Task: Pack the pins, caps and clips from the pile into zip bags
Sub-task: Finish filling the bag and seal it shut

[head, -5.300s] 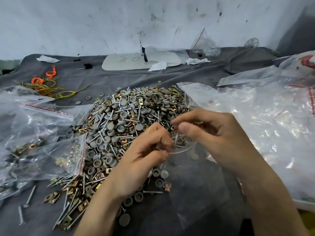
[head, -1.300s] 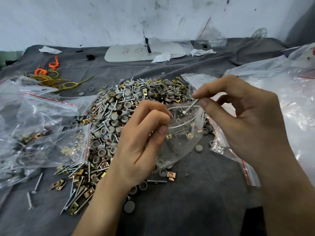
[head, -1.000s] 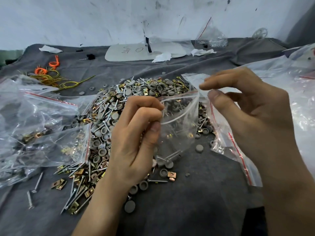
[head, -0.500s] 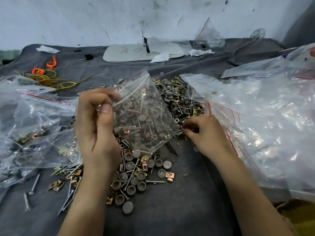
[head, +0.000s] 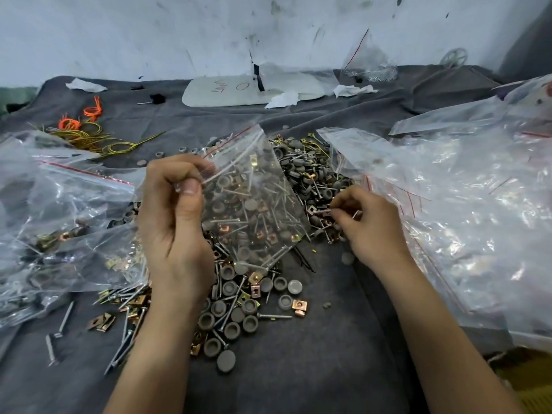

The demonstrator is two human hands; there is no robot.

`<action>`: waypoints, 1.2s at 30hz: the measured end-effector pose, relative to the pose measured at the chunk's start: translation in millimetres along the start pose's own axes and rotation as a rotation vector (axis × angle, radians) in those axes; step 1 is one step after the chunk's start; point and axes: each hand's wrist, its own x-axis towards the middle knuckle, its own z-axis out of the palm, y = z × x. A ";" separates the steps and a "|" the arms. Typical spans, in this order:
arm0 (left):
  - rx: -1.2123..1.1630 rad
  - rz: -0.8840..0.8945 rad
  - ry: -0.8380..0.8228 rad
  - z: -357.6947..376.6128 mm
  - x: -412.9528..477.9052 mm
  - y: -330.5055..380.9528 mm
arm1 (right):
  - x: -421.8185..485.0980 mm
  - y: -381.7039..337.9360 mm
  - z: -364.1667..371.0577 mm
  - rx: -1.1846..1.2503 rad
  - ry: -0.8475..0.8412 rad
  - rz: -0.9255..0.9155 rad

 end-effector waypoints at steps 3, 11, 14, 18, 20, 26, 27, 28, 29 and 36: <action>-0.007 0.002 -0.025 2.0 -1.1 4.8 | -5.8 -23.0 -16.2 0.214 0.113 -0.119; 0.215 0.143 -0.448 15.3 -7.0 23.9 | -39.0 -81.7 -48.1 0.280 0.305 -0.574; 0.214 0.160 -0.493 18.3 -8.7 28.4 | -40.5 -80.8 -45.7 0.079 0.286 -0.647; 0.181 0.132 -0.460 19.6 -10.1 26.7 | -38.4 -76.7 -46.0 0.165 0.205 -0.609; 0.155 0.093 -0.422 18.0 -9.7 24.5 | -35.1 -74.0 -47.2 0.311 0.228 -0.519; 0.101 0.033 -0.309 11.3 -5.4 14.2 | -9.6 -33.6 -28.1 0.155 0.117 -0.144; 0.106 0.033 -0.282 10.2 -5.0 12.7 | -6.8 -25.3 -19.4 0.066 0.049 -0.094; 0.121 0.035 -0.249 8.9 -4.7 11.4 | -5.4 -18.8 -10.3 -0.010 -0.006 -0.060; 0.137 0.036 -0.211 7.6 -4.3 10.2 | -4.4 -13.5 -1.4 -0.077 -0.046 -0.041; 0.132 -0.001 -0.081 1.4 -1.6 4.3 | 1.2 2.6 28.3 -0.373 -0.116 0.002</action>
